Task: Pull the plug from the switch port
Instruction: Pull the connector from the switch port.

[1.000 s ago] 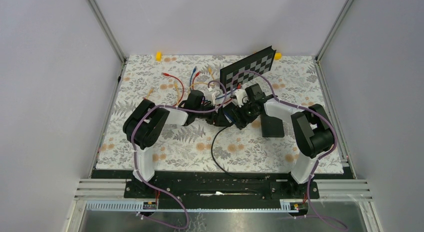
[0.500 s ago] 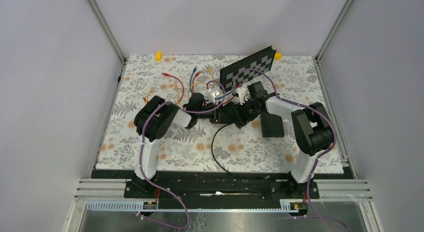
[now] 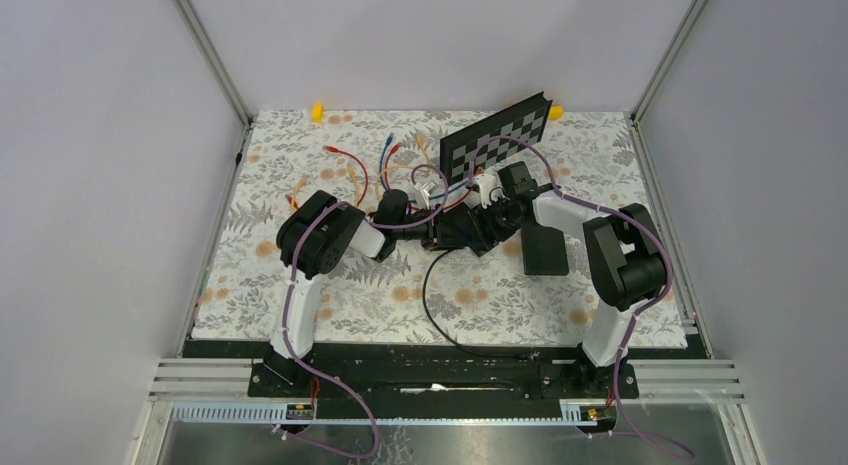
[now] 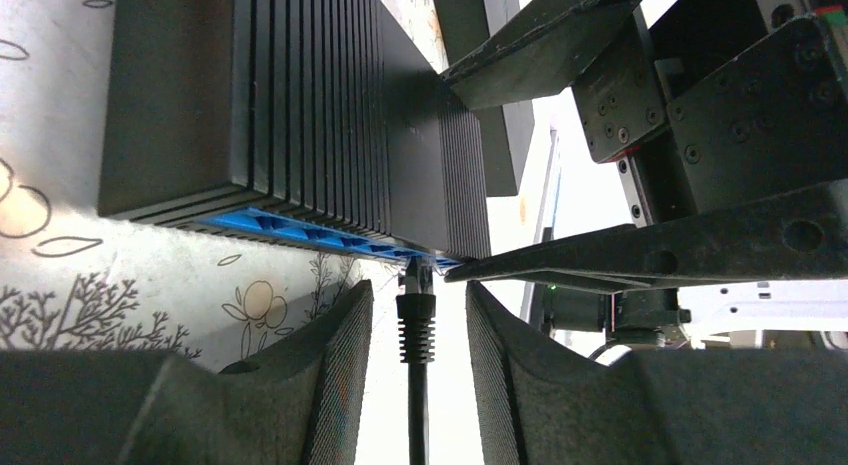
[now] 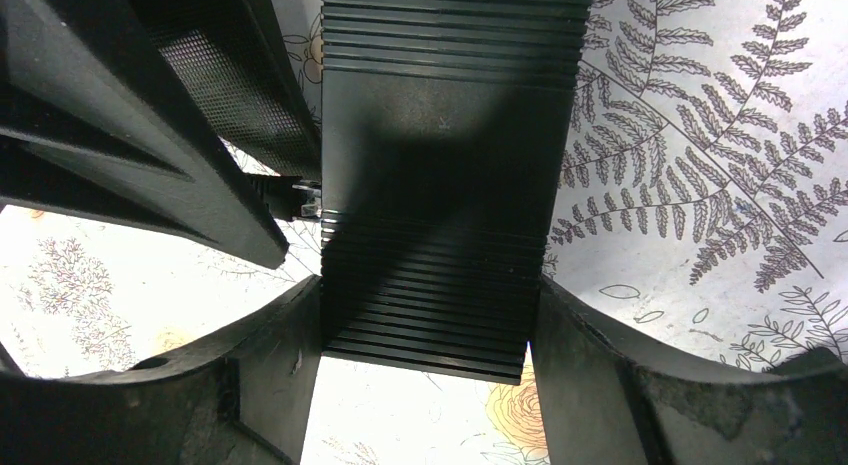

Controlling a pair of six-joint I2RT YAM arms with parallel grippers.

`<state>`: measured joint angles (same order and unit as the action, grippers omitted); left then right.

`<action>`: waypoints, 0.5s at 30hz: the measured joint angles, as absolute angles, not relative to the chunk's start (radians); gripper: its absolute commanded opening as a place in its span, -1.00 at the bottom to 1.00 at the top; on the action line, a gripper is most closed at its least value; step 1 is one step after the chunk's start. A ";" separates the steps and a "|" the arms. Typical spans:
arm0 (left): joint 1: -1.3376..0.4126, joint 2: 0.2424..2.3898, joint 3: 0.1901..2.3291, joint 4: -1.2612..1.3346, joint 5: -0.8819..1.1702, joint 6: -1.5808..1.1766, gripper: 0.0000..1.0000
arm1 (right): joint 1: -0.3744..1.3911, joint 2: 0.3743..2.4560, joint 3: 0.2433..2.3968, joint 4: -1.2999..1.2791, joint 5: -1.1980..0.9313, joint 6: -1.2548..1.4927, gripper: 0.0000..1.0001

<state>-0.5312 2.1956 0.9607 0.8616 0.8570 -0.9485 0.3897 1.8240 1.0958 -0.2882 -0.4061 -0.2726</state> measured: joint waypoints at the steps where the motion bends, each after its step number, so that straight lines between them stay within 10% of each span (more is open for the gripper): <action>1: -0.531 2.201 0.962 0.871 0.857 -0.963 -0.17 | 0.390 1.824 1.096 -0.288 -0.406 -0.272 -0.04; 15: -0.533 2.251 0.966 0.986 0.867 -1.065 -0.31 | 0.390 1.829 1.101 -0.288 -0.412 -0.272 -0.04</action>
